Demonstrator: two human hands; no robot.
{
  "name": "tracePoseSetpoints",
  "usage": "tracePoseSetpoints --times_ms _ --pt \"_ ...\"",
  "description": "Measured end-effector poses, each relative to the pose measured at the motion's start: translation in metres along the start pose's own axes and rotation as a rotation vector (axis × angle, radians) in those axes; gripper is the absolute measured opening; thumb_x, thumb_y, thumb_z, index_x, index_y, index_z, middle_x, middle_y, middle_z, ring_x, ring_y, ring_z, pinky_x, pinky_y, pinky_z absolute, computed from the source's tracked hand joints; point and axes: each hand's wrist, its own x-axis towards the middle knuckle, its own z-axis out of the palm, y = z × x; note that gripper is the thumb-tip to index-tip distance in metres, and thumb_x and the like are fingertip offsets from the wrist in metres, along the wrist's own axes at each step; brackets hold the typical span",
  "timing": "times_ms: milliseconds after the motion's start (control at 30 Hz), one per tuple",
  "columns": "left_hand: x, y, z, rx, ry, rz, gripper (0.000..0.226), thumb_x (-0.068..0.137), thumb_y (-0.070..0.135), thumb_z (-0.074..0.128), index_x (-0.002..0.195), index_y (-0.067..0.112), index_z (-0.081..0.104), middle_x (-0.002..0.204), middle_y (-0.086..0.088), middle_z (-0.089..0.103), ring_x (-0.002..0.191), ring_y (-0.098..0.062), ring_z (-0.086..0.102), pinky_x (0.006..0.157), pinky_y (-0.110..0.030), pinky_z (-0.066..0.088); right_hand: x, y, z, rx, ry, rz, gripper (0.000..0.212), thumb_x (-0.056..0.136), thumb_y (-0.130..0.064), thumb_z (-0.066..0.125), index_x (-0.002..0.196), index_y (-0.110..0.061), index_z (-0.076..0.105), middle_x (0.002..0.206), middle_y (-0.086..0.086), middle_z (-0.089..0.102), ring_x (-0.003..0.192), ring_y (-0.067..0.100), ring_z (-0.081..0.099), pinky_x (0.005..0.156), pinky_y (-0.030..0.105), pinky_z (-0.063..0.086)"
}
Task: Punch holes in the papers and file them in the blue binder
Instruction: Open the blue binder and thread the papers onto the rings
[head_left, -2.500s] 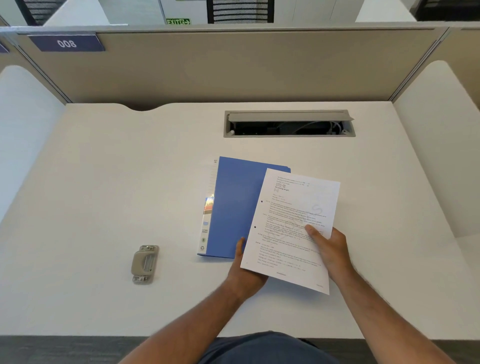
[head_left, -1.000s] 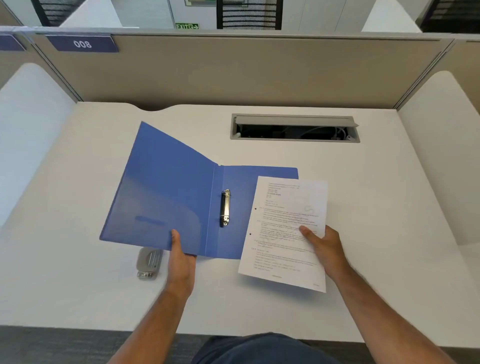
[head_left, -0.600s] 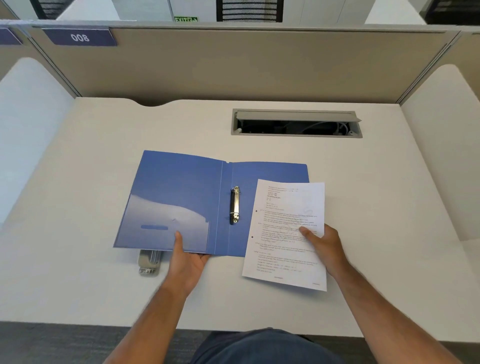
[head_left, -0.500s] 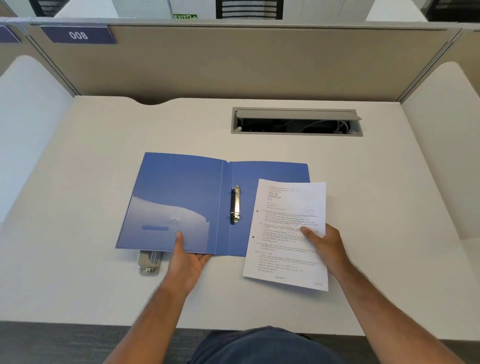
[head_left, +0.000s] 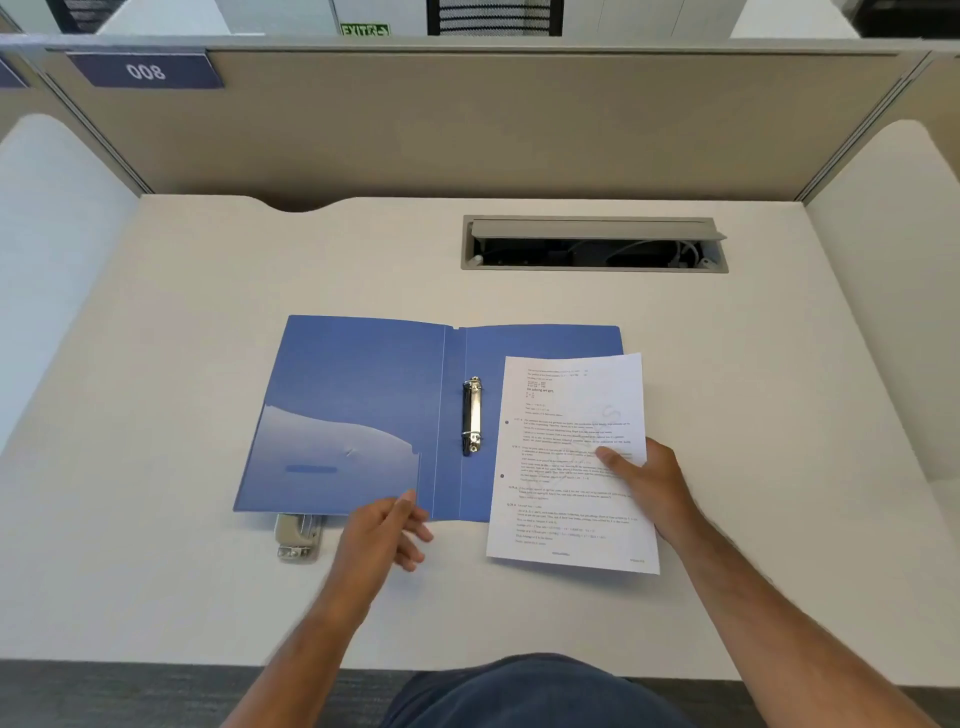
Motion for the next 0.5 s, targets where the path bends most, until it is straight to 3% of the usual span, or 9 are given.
tracePoseSetpoints --times_ms 167,300,400,500 --pt "0.038 0.028 0.025 0.16 -0.003 0.207 0.012 0.103 0.034 0.065 0.106 0.024 0.071 0.092 0.004 0.076 0.084 -0.021 0.072 0.07 -0.024 0.06 0.016 -0.008 0.01 -0.032 0.018 -0.014 0.026 0.096 -0.024 0.08 0.12 -0.017 0.076 0.11 -0.004 0.083 0.097 0.018 0.081 0.085 0.037 0.063" --pt "0.068 0.045 0.044 0.225 -0.023 0.263 0.024 0.099 0.032 0.071 0.122 0.025 0.064 0.113 0.011 0.066 0.094 -0.01 0.068 0.067 -0.009 0.053 0.023 -0.014 0.014 -0.051 0.049 -0.019 0.024 0.095 -0.023 0.08 0.118 -0.017 0.076 0.104 -0.008 0.083 0.092 0.013 0.081 0.073 0.023 0.062" --pt "0.09 0.042 0.054 0.258 -0.07 0.287 0.03 0.097 0.03 0.075 0.123 0.029 0.06 0.12 0.008 0.064 0.096 -0.013 0.07 0.073 -0.013 0.058 0.027 -0.012 0.015 -0.059 0.057 -0.01 0.025 0.095 -0.025 0.08 0.119 -0.017 0.076 0.106 -0.007 0.083 0.092 0.012 0.081 0.076 0.027 0.063" --pt "0.105 0.035 0.057 0.34 -0.123 0.281 0.024 0.098 0.032 0.073 0.119 0.029 0.062 0.116 0.008 0.068 0.098 -0.014 0.07 0.084 -0.022 0.061 0.029 -0.01 0.015 -0.057 0.064 -0.002 0.025 0.096 -0.023 0.079 0.119 -0.017 0.076 0.107 -0.006 0.083 0.092 0.01 0.081 0.073 0.021 0.061"
